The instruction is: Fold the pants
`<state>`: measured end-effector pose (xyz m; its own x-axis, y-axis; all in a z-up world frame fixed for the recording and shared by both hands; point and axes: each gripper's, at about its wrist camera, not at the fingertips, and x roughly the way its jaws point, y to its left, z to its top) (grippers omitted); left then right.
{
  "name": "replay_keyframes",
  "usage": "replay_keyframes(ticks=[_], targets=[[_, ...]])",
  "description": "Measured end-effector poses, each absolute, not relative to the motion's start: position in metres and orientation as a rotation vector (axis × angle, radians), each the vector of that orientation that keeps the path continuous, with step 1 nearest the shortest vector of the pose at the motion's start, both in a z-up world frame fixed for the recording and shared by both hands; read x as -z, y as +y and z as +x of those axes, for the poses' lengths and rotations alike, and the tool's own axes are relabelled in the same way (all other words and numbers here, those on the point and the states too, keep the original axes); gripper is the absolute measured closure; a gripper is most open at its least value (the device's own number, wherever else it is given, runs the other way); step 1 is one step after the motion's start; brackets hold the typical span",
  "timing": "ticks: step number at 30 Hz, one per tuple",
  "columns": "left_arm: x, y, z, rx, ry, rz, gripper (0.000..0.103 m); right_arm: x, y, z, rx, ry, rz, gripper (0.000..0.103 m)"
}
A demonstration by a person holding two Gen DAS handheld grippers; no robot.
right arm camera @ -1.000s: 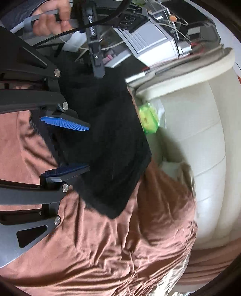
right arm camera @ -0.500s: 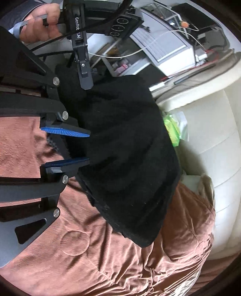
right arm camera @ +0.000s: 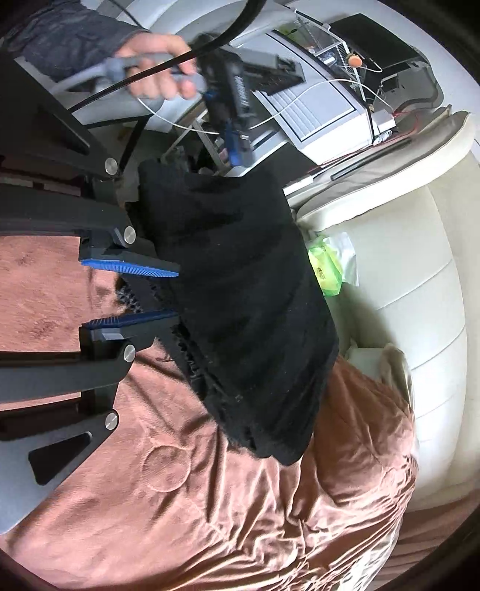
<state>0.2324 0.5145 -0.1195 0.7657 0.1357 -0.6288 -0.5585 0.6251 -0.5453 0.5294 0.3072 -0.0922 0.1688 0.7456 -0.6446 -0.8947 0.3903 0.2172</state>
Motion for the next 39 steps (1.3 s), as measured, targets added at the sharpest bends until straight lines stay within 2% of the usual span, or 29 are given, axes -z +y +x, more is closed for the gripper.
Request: replay_keyframes(ticks=[5, 9, 16, 17, 18, 19, 20, 22, 23, 24, 26, 37, 38, 39], targets=[[0.127, 0.544, 0.25, -0.467, 0.588, -0.82, 0.049, 0.09, 0.286, 0.518, -1.15, 0.761, -0.227, 0.087], [0.133, 0.558, 0.264, -0.484, 0.574, -0.854, 0.035, 0.087, 0.266, 0.516, -1.116, 0.775, -0.214, 0.087], [0.137, 0.565, 0.278, -0.506, 0.548, -0.856, 0.03, 0.076, 0.239, 0.51, -1.059, 0.768, -0.22, 0.087], [0.139, 0.565, 0.278, -0.516, 0.552, -0.857, 0.035, 0.076, 0.236, 0.509, -1.053, 0.772, -0.215, 0.087], [0.14, 0.565, 0.278, -0.525, 0.557, -0.852, 0.046, 0.075, 0.234, 0.509, -1.051, 0.775, -0.21, 0.087], [0.141, 0.564, 0.278, -0.526, 0.562, -0.847, 0.052, 0.075, 0.231, 0.508, -1.046, 0.781, -0.2, 0.087], [0.143, 0.562, 0.276, -0.522, 0.565, -0.84, 0.062, 0.075, 0.229, 0.508, -1.043, 0.784, -0.194, 0.087], [0.145, 0.558, 0.271, -0.537, 0.574, -0.812, 0.073, 0.074, 0.226, 0.506, -1.033, 0.784, -0.192, 0.087], [0.145, 0.556, 0.269, -0.546, 0.581, -0.799, 0.083, 0.074, 0.225, 0.505, -1.03, 0.783, -0.195, 0.087], [0.144, 0.555, 0.267, -0.554, 0.587, -0.789, 0.087, 0.074, 0.224, 0.504, -1.027, 0.785, -0.197, 0.087], [0.142, 0.554, 0.262, -0.546, 0.598, -0.78, 0.091, 0.073, 0.222, 0.503, -1.025, 0.79, -0.191, 0.087], [0.11, 0.519, 0.238, -0.508, 0.626, -0.713, 0.091, 0.049, 0.194, 0.491, -1.021, 0.79, -0.143, 0.087], [0.106, 0.514, 0.237, -0.505, 0.629, -0.705, 0.091, 0.046, 0.191, 0.489, -1.017, 0.79, -0.145, 0.086], [0.101, 0.507, 0.235, -0.504, 0.632, -0.694, 0.09, 0.043, 0.187, 0.487, -1.015, 0.791, -0.145, 0.08]])
